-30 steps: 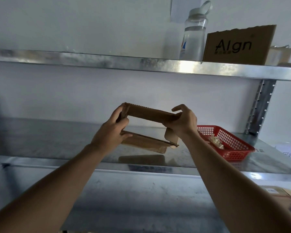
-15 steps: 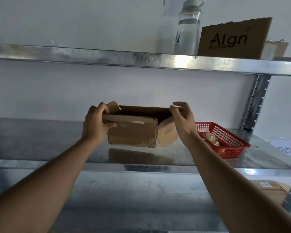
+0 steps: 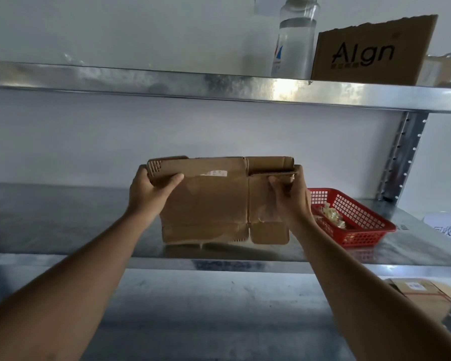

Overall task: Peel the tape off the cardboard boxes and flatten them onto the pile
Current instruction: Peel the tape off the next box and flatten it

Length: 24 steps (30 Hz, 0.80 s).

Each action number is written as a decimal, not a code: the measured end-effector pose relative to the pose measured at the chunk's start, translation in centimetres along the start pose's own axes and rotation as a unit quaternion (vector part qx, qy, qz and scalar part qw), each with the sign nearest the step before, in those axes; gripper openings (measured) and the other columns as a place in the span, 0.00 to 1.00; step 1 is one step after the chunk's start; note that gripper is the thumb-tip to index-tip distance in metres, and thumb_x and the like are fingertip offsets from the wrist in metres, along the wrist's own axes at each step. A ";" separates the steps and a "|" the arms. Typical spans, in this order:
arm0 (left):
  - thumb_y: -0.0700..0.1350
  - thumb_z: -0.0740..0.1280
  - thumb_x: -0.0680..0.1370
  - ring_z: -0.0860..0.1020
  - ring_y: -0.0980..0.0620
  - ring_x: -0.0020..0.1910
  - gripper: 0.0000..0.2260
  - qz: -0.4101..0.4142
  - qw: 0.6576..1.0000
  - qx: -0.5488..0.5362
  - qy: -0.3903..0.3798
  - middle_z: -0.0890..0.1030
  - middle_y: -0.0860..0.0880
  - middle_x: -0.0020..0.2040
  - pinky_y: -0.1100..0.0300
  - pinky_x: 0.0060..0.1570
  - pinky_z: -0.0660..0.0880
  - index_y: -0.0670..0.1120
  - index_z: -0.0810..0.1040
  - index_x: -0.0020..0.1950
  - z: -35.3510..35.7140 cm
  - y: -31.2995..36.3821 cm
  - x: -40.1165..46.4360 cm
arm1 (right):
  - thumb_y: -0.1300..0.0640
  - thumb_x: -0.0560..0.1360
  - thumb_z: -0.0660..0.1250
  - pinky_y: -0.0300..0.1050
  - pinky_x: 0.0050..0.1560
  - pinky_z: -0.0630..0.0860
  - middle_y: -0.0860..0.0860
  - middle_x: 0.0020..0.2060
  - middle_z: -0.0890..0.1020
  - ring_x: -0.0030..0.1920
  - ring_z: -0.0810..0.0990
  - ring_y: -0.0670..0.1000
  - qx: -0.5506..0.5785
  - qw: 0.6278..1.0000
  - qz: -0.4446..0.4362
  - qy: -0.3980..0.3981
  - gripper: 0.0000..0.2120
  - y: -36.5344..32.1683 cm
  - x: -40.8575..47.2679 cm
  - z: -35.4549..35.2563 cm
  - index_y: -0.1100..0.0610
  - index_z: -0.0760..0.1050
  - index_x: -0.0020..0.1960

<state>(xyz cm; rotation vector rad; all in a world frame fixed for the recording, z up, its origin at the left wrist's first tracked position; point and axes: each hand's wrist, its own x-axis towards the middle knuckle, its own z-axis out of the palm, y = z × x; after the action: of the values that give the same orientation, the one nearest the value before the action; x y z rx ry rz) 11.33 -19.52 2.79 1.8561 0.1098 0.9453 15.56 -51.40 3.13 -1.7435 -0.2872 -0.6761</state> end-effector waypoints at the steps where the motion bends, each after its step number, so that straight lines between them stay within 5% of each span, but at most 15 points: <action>1: 0.61 0.77 0.74 0.82 0.49 0.54 0.24 -0.023 1.000 -0.003 -0.014 0.84 0.51 0.54 0.52 0.53 0.80 0.48 0.78 0.60 0.4 -0.3 -0.1 | 0.47 0.82 0.67 0.38 0.37 0.76 0.40 0.51 0.79 0.49 0.79 0.41 0.011 1.000 0.012 0.003 0.13 0.0 0.2 0.2 0.47 0.68 0.63; 3: 0.66 0.70 0.77 0.82 0.50 0.54 0.22 -0.070 0.995 -0.030 -0.068 0.83 0.53 0.53 0.55 0.48 0.78 0.50 0.77 0.60 1.1 -1.0 -0.5 | 0.45 0.82 0.67 0.41 0.40 0.76 0.39 0.50 0.78 0.48 0.78 0.41 0.015 0.999 0.026 0.017 0.13 0.1 0.8 0.3 0.46 0.67 0.62; 7: 0.65 0.65 0.81 0.78 0.48 0.59 0.23 -0.104 0.983 -0.003 -0.153 0.79 0.51 0.61 0.49 0.57 0.77 0.52 0.69 0.69 2.1 -2.1 -0.9 | 0.45 0.79 0.71 0.40 0.37 0.71 0.39 0.45 0.75 0.43 0.76 0.43 -0.031 0.997 0.061 0.042 0.23 0.7 2.1 0.0 0.45 0.63 0.67; 11: 0.62 0.67 0.81 0.77 0.46 0.48 0.21 -0.103 0.982 0.118 -0.108 0.79 0.45 0.55 0.57 0.39 0.71 0.47 0.70 0.63 3.3 -2.4 -0.8 | 0.48 0.76 0.75 0.39 0.37 0.69 0.48 0.55 0.75 0.45 0.76 0.48 -0.115 0.988 0.106 -0.018 0.38 2.1 1.9 0.4 0.42 0.55 0.77; 14: 0.62 0.68 0.80 0.76 0.47 0.45 0.22 -0.118 0.966 0.199 -0.114 0.79 0.45 0.53 0.56 0.36 0.69 0.46 0.72 0.60 3.9 -3.1 -0.4 | 0.47 0.75 0.75 0.45 0.54 0.74 0.53 0.70 0.63 0.61 0.72 0.60 -0.245 0.957 0.085 -0.131 0.33 4.0 0.8 1.2 0.44 0.64 0.75; 17: 0.63 0.69 0.79 0.78 0.41 0.53 0.24 -0.110 0.951 0.265 -0.112 0.81 0.42 0.57 0.53 0.46 0.70 0.44 0.75 0.60 4.7 -4.0 -0.2 | 0.40 0.78 0.68 0.59 0.70 0.70 0.54 0.72 0.64 0.69 0.69 0.63 -0.336 0.912 0.063 -0.228 0.27 6.0 -0.3 1.9 0.46 0.69 0.74; 21: 0.63 0.72 0.77 0.78 0.36 0.62 0.31 -0.121 0.934 0.311 -0.128 0.80 0.39 0.63 0.49 0.54 0.76 0.42 0.72 0.68 5.5 -4.9 -0.4 | 0.39 0.81 0.62 0.60 0.76 0.60 0.55 0.73 0.66 0.73 0.63 0.62 -0.377 0.885 0.056 -0.269 0.24 7.9 -0.8 2.4 0.47 0.69 0.75; 24: 0.64 0.72 0.77 0.73 0.35 0.67 0.35 -0.098 0.918 0.330 -0.196 0.71 0.38 0.69 0.45 0.63 0.74 0.50 0.65 0.78 6.2 -5.7 -1.2 | 0.43 0.84 0.60 0.61 0.74 0.62 0.53 0.72 0.68 0.74 0.63 0.63 -0.404 0.869 0.003 -0.285 0.17 8.5 -1.0 3.0 0.44 0.74 0.70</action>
<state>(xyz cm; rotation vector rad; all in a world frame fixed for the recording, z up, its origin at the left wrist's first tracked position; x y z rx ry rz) 16.35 -21.83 -3.66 2.5622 0.4019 0.3924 20.08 -50.79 -4.72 -2.7498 -0.4391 -0.2465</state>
